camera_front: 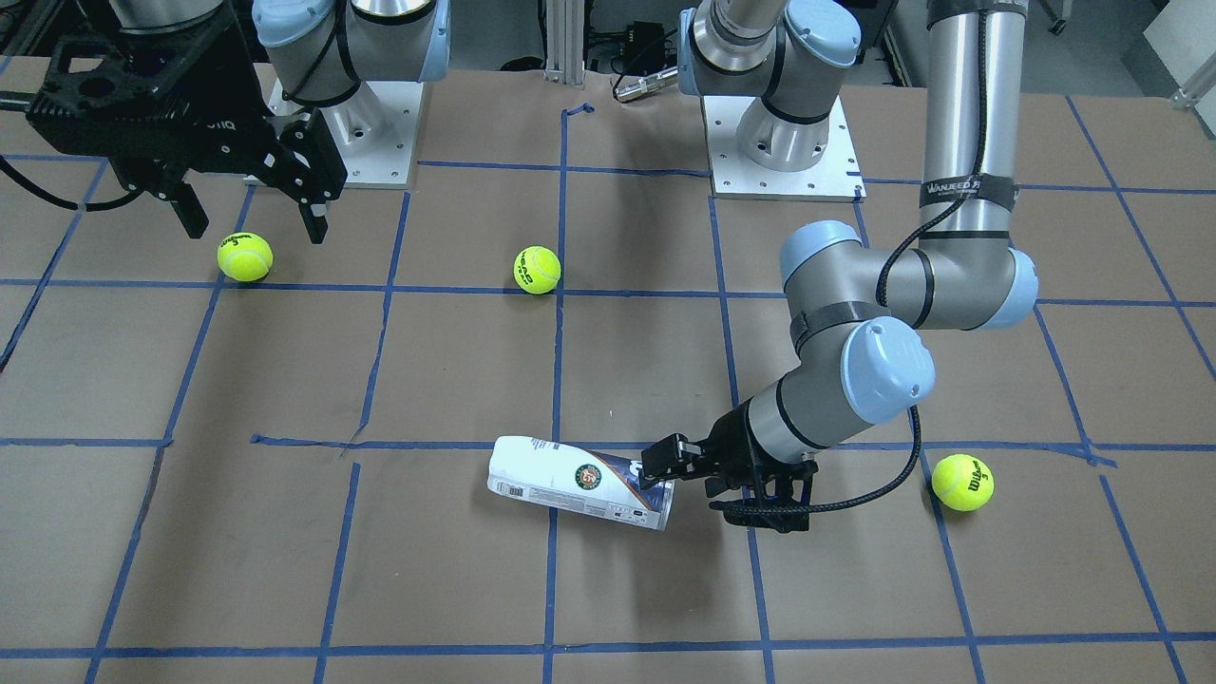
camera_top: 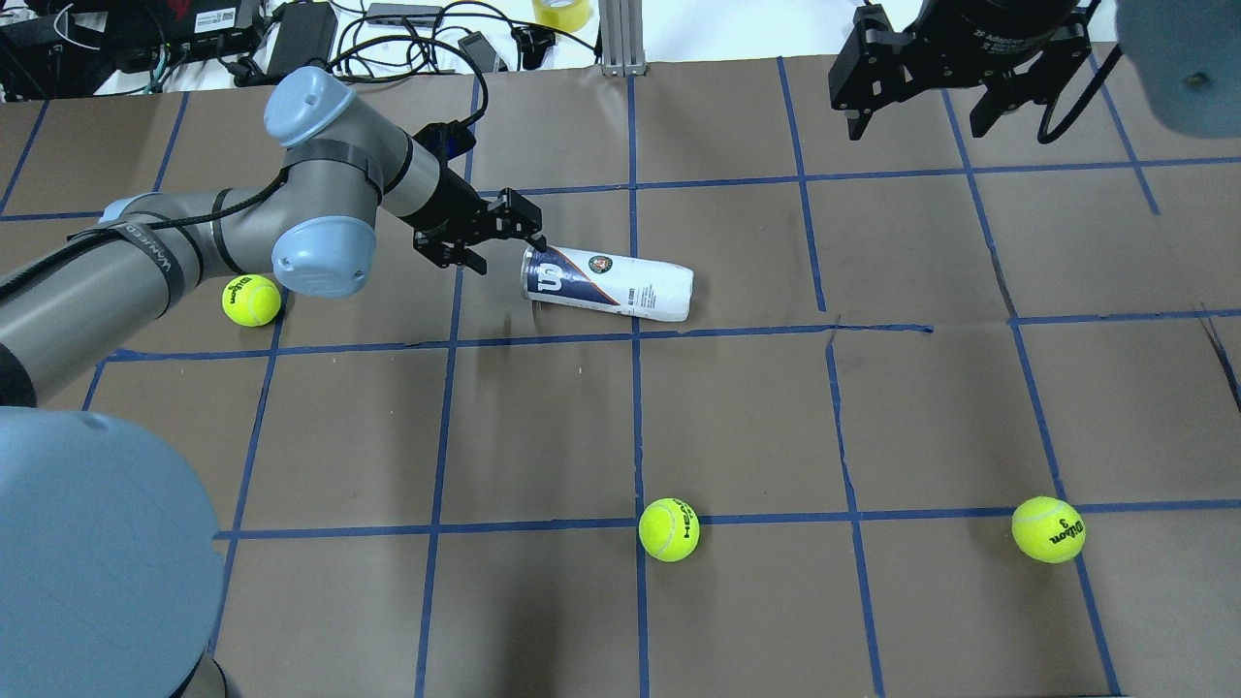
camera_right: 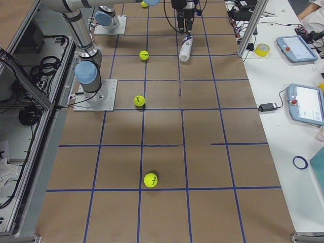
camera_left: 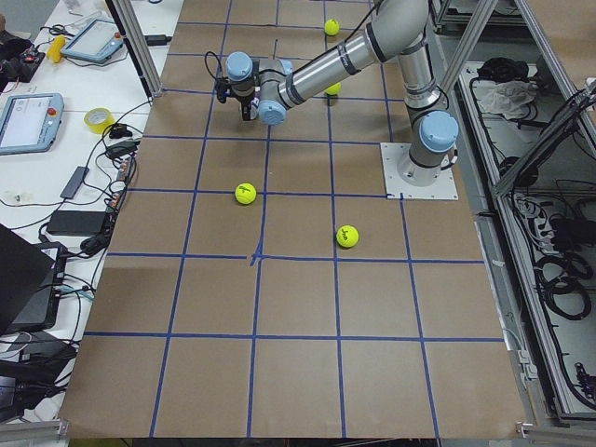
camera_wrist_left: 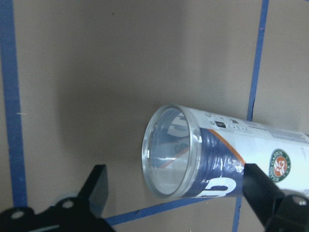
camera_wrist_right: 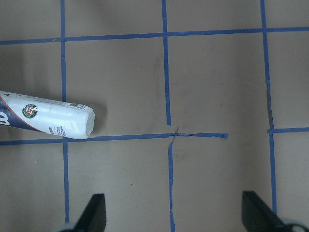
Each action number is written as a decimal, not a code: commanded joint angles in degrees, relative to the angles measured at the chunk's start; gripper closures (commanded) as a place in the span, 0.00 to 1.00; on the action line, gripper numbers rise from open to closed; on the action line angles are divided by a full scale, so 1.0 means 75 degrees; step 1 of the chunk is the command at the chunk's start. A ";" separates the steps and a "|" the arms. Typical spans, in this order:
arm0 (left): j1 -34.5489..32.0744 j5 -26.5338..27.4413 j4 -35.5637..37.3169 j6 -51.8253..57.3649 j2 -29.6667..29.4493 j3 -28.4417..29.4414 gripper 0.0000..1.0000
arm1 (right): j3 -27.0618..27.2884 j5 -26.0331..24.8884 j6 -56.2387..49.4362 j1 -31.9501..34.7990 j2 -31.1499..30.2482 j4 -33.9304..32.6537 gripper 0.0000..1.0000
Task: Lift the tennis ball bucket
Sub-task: 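Move the left gripper to the can's open end and grasp it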
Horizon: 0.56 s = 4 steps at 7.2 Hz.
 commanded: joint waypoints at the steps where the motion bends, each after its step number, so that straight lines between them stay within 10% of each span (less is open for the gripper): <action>1: -0.0392 -0.0017 0.0193 -0.0031 -0.0079 0.0014 0.00 | 0.0025 -0.0011 -0.0007 -0.0001 -0.0021 -0.0001 0.00; 4: -0.0465 -0.0760 0.0171 -0.0020 -0.0138 0.0037 0.11 | 0.0037 -0.0011 -0.0007 -0.0013 -0.0021 -0.0001 0.00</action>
